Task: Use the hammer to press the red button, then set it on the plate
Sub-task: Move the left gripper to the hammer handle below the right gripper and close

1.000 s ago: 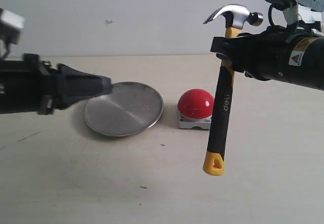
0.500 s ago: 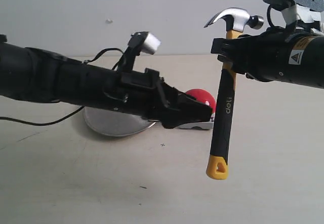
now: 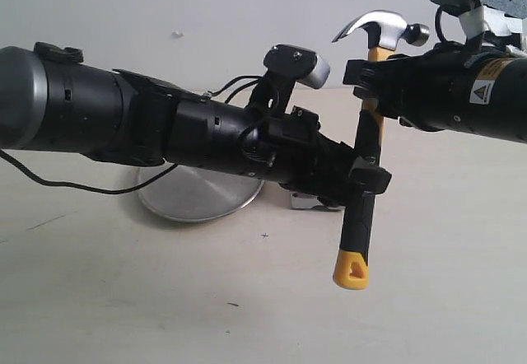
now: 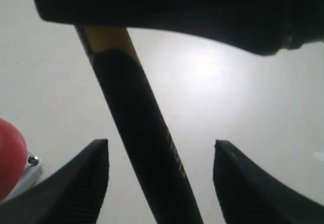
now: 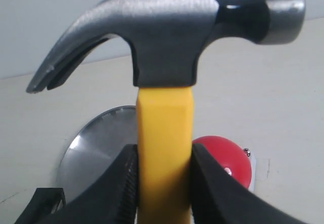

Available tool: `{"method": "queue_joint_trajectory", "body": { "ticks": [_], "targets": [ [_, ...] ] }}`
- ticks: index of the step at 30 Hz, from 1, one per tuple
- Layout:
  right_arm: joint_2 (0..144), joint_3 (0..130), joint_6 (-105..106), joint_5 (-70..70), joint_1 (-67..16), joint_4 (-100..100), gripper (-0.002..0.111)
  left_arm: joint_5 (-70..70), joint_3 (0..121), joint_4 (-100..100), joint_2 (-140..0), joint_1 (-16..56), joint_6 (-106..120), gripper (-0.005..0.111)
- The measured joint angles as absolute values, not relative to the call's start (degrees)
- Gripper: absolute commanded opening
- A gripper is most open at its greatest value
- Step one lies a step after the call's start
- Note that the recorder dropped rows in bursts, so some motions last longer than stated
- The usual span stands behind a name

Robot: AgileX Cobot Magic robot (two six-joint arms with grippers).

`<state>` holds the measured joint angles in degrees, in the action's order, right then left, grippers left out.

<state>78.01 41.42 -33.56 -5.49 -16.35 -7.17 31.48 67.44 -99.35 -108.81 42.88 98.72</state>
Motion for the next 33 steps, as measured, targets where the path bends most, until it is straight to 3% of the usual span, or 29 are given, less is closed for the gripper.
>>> {"method": "queue_joint_trajectory", "body": {
  "ticks": [17,21,24,30,33],
  "targets": [
    [78.0,41.4,-36.3,-5.8,-16.3,-7.2,0.0,30.6,69.1,-99.5,-110.4,43.6,95.6,0.057],
    [78.0,41.4,-36.5,-5.8,-16.3,-7.2,0.0,30.6,69.1,-99.5,-111.0,43.6,95.4,0.032],
    [78.0,41.4,-36.6,-5.9,-16.3,-7.2,0.0,30.4,69.1,-99.9,-111.2,43.6,94.8,0.002],
    [78.0,41.4,-36.7,-6.2,-16.3,-8.0,0.0,30.1,69.1,-100.3,-111.2,43.6,94.4,0.0],
    [78.0,41.4,-36.9,-6.2,-16.3,-8.9,0.007,30.1,69.1,-100.5,-111.2,43.6,94.4,0.0]
  ]
}}
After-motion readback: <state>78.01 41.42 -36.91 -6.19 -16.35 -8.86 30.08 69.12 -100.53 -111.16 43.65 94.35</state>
